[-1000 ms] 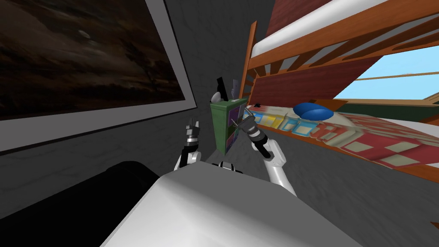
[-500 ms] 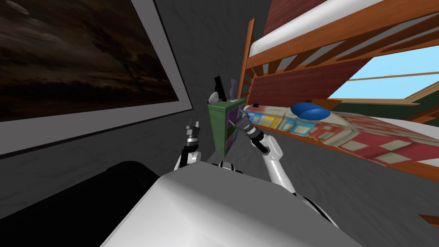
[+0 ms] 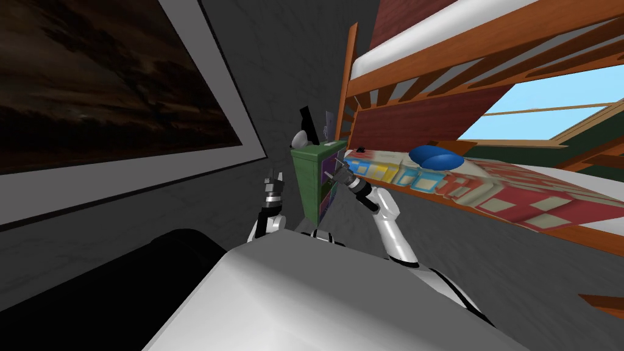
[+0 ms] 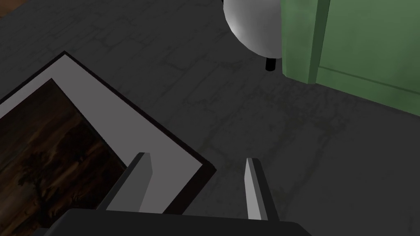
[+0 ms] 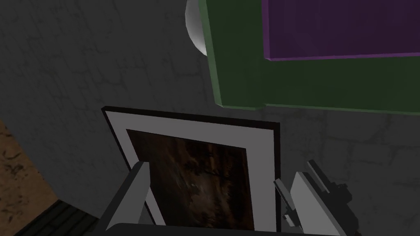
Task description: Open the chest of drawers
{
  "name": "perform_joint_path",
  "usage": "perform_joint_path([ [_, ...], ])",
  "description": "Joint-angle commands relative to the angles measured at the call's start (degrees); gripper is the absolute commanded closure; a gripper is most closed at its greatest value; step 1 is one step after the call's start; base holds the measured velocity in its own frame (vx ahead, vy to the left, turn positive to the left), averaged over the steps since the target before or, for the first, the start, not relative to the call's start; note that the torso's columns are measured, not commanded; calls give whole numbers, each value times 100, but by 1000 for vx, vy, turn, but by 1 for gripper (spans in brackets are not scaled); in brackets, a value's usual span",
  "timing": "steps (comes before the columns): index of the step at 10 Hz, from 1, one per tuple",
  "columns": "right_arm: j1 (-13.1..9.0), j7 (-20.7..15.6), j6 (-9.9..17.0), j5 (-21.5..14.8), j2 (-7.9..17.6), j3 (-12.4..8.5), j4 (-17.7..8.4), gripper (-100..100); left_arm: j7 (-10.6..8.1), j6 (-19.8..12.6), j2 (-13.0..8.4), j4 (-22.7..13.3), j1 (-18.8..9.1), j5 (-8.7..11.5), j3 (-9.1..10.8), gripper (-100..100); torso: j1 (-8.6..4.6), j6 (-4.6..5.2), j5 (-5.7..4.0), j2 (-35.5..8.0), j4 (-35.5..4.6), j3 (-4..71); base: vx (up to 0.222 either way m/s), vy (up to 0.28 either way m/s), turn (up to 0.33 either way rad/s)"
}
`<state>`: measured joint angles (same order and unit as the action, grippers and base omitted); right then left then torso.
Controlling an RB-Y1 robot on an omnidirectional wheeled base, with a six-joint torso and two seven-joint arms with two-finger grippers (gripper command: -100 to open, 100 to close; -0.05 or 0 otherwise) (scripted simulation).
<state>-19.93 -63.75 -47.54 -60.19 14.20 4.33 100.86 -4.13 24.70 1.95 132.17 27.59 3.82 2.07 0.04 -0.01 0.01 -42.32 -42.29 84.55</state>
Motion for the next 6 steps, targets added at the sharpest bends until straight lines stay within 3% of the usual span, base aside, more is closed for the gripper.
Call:
perform_joint_path([
  [1, -268, -389, -29, -447, 145, -15, -345, -100, 0, 0, 0, 0, 0, 0, 0, 0, 3, 1, 2, 5, 0, 2, 102, 22, -108],
  [2, -268, -398, -29, -513, 145, -15, -345, -100, 0, 0, 0, 0, 1, 0, 0, 0, -3, 2, 0, 10, 3, 5, 83, 24, -35],
  [6, -695, -1009, -89, -1220, 405, -47, -898, -100, 0, 0, 0, 0, 0, 0, 0, 0, -4, 1, 0, 7, 1, 4, 87, 24, -80],
])
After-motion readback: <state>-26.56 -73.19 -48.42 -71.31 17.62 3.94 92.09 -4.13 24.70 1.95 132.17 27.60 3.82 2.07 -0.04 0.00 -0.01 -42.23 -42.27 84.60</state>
